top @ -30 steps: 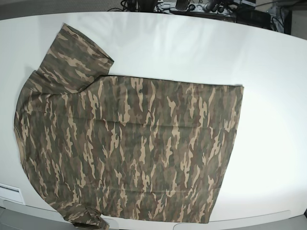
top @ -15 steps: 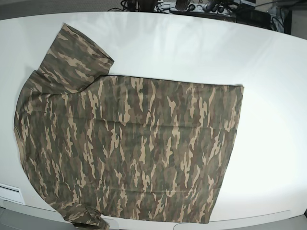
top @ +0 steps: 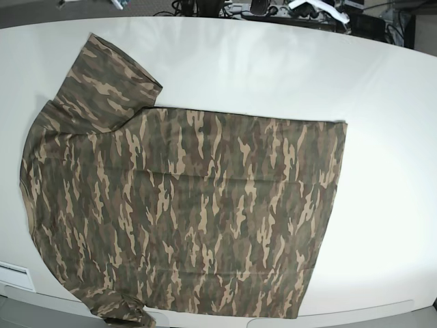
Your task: Fold the T-shirt properly
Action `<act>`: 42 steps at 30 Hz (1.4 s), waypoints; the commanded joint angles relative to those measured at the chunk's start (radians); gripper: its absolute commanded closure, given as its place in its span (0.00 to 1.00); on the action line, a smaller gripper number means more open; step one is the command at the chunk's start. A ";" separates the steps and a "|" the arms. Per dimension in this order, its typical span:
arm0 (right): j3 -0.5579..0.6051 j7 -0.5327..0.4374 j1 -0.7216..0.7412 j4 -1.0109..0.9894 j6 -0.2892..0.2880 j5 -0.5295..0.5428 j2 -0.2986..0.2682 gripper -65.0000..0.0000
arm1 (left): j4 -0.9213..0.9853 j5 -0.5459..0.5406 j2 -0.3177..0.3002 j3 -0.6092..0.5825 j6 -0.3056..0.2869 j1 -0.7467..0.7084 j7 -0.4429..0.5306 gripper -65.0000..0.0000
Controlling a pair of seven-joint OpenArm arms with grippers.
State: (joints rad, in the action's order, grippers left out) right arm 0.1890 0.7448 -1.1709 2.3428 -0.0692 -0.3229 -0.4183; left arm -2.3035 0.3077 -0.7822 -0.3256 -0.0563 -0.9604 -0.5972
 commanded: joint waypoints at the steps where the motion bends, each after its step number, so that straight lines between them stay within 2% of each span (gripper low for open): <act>1: 0.000 -0.008 0.003 0.013 0.016 -0.027 -0.006 1.00 | -0.018 0.008 -0.005 0.000 0.008 0.014 0.034 1.00; 5: 0.000 -0.010 0.083 0.013 0.058 -0.119 -0.006 1.00 | -0.016 0.065 -0.005 0.002 0.008 0.106 0.055 1.00; 8: 0.000 -0.019 0.139 0.013 0.073 -0.148 -0.006 1.00 | 0.003 0.084 -0.023 0.037 -0.023 0.166 0.066 1.00; 12: 0.000 -0.020 0.186 0.013 0.074 -0.150 -0.006 1.00 | 0.088 0.072 -0.101 0.134 -0.108 0.212 0.145 1.00; 15: 0.000 -0.035 0.200 0.013 0.074 -0.150 -0.006 1.00 | 0.177 0.074 -0.162 0.191 -0.190 0.256 0.267 1.00; 19: 0.000 -0.045 0.201 0.013 0.074 -0.149 -0.006 1.00 | 0.312 0.077 -0.243 0.209 -0.293 0.365 0.412 1.00; 22: 0.000 -0.045 0.201 0.013 0.074 -0.149 -0.006 1.00 | 0.416 0.076 -0.278 0.208 -0.356 0.460 0.515 1.00; 25: 0.000 -0.045 0.201 0.013 0.074 -0.146 -0.006 1.00 | 0.512 0.014 -0.287 0.208 -0.434 0.552 0.606 0.99; 27: 0.000 -0.045 0.201 0.013 0.074 -0.146 -0.006 1.00 | 0.560 -0.046 -0.287 0.208 -0.503 0.604 0.652 0.87; 30: 0.000 -0.045 0.201 0.013 0.074 -0.146 -0.006 1.00 | 0.588 -0.090 -0.287 0.208 -0.556 0.644 0.676 0.65; 33: 0.000 -0.048 0.201 0.013 0.074 -0.135 -0.006 1.00 | 0.590 -0.103 -0.288 0.200 -0.562 0.665 0.676 0.48; 38: 0.000 -0.064 0.201 0.013 0.073 -0.076 -0.006 1.00 | 0.590 -0.051 -0.288 0.107 -0.560 0.733 0.676 0.47; 42: 0.000 -0.064 0.201 0.013 0.073 -0.074 -0.006 1.00 | 0.590 0.034 -0.287 -0.049 -0.488 0.830 0.666 0.47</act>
State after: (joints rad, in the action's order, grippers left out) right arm 0.1909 0.6956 -0.9615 2.3428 -0.0036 -0.3855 -0.4183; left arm -1.7115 0.3252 -1.0508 -0.3756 -0.5304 -0.1295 0.0875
